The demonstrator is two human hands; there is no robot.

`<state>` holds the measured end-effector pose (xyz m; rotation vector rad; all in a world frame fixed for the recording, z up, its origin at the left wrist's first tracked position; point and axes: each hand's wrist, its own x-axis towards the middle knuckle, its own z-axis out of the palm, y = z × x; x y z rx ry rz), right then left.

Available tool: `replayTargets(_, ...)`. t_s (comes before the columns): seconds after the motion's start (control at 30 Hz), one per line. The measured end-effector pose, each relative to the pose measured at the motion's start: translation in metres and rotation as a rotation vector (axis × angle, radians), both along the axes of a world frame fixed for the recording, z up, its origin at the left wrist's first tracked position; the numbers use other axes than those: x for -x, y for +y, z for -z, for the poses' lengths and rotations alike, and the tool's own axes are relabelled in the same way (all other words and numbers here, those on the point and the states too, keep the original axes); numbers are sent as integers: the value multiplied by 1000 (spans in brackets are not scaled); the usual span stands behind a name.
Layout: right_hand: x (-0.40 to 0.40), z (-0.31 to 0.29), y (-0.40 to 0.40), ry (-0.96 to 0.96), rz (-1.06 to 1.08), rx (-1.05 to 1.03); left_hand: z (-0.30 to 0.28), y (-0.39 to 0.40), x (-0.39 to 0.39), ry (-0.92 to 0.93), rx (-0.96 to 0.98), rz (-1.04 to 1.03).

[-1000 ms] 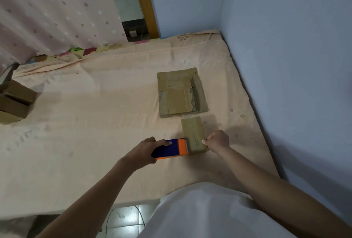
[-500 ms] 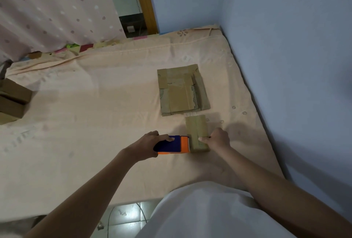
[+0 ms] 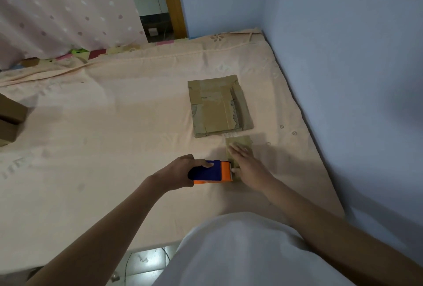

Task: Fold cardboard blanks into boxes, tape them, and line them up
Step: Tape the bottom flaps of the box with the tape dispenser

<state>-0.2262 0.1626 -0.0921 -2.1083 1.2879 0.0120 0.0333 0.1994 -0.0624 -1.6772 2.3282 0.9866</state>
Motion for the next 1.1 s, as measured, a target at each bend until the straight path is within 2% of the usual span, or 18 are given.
replayTargets(0.2, 0, 9, -12, 20, -63, -73, -1, 2, -5, 17, -4, -1)
replayTargets(0.4, 5, 16, -21, 49, -36, -147, -2, -2, -5, 5, -13, 36)
replayTargets(0.83, 4, 19, -27, -14, 44, -162, -6, 7, -32, -11, 7, 30)
replayTargets(1.1, 0, 18, -25, -28, 68, -183, -11, 17, -34, 48, 15, -25)
